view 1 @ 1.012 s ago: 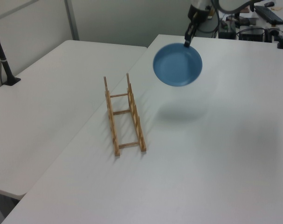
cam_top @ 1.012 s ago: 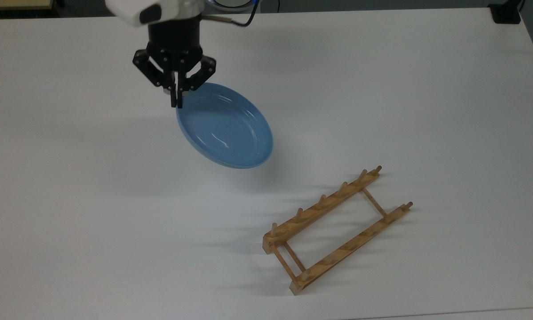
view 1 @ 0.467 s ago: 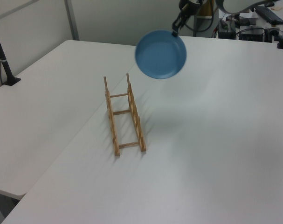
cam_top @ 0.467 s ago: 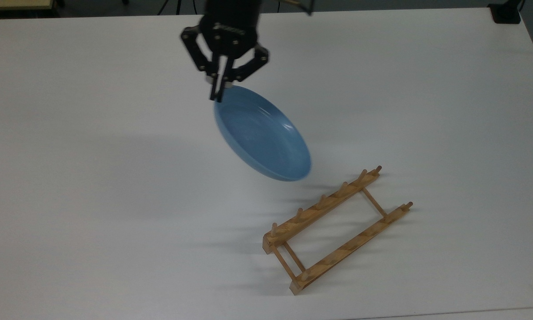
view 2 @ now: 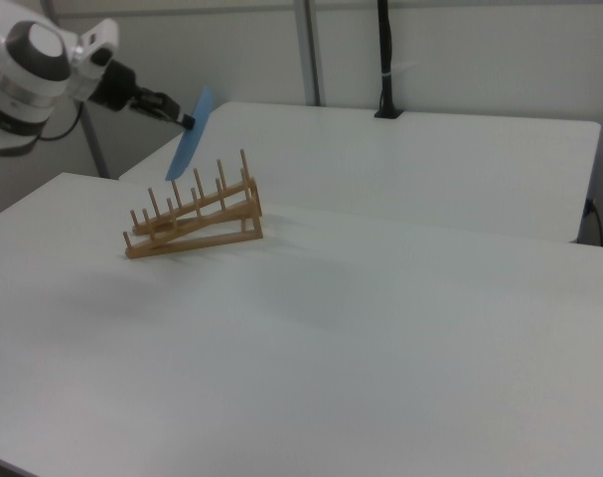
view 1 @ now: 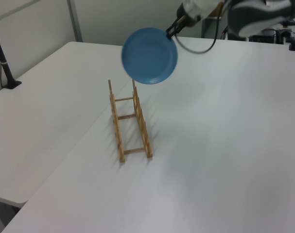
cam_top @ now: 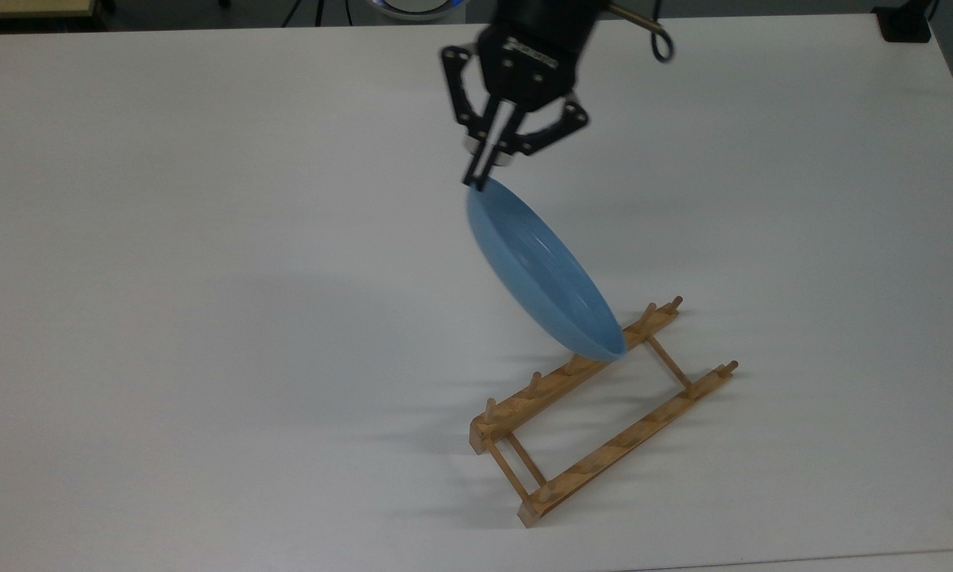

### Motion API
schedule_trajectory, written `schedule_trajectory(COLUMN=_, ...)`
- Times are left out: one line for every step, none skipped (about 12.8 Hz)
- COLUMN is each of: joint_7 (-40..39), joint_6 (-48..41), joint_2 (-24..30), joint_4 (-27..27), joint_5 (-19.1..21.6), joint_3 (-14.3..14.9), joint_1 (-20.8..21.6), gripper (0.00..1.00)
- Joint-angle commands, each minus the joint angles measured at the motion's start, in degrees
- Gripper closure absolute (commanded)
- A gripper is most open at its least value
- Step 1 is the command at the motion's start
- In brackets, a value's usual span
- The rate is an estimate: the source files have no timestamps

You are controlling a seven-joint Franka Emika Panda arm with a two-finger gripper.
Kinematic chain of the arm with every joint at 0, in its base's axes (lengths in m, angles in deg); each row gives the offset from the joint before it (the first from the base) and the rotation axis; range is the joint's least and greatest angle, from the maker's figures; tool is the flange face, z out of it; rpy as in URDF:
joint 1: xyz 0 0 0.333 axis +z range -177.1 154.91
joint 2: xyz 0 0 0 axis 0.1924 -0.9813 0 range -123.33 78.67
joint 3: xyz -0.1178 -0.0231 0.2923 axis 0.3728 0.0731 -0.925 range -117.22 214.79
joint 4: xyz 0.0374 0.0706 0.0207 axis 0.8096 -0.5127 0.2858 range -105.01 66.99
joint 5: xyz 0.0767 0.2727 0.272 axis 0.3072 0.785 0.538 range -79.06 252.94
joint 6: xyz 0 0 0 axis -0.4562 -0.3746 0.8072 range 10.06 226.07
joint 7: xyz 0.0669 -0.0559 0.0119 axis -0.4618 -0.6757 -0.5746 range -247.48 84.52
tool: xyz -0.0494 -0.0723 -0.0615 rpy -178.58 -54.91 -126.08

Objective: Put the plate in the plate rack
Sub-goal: 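Lower the upright plate between the rack's wooden pegs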

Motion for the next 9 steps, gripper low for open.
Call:
schedule_trajectory(joint_7=18.70, joint_6=1.18, joint_2=-4.41, joint_4=0.36, joint_5=-16.38, joint_3=-1.22, joint_1=3.70, gripper=1.00)
schedule_trajectory(joint_7=22.58, joint_6=0.91, joint_2=-5.47, joint_4=0.36, joint_5=-20.51, joint_3=-1.22, joint_1=4.59, gripper=1.00)
schedule_trajectory(joint_7=25.92, joint_6=0.65, joint_2=-6.52, joint_4=0.36, joint_5=-23.86, joint_3=-1.22, joint_1=5.55, gripper=1.00)
schedule_trajectory(joint_7=28.74, joint_6=0.13, joint_2=-7.66, joint_4=0.36, joint_5=-26.68, joint_3=-1.22, joint_1=6.35, gripper=1.00)
schedule_trajectory(joint_7=32.16, joint_6=-1.27, joint_2=-9.15, joint_4=0.36, joint_5=-30.62, joint_3=-1.22, joint_1=7.14, gripper=1.00)
schedule_trajectory(joint_7=34.28, joint_6=-1.98, joint_2=-10.30, joint_4=0.36, joint_5=-33.10, joint_3=-1.22, joint_1=7.84, gripper=1.00)
schedule_trajectory(joint_7=36.31, joint_6=-3.12, joint_2=-11.62, joint_4=0.45, joint_5=-35.65, joint_3=-1.22, joint_1=8.37, gripper=1.00)
schedule_trajectory(joint_7=38.59, joint_6=-4.87, joint_2=-12.76, joint_4=0.45, joint_5=-38.37, joint_3=-1.22, joint_1=8.81, gripper=1.00)
schedule_trajectory(joint_7=41.13, joint_6=-6.19, joint_2=-13.73, joint_4=0.45, joint_5=-40.83, joint_3=-1.22, joint_1=9.34, gripper=1.00)
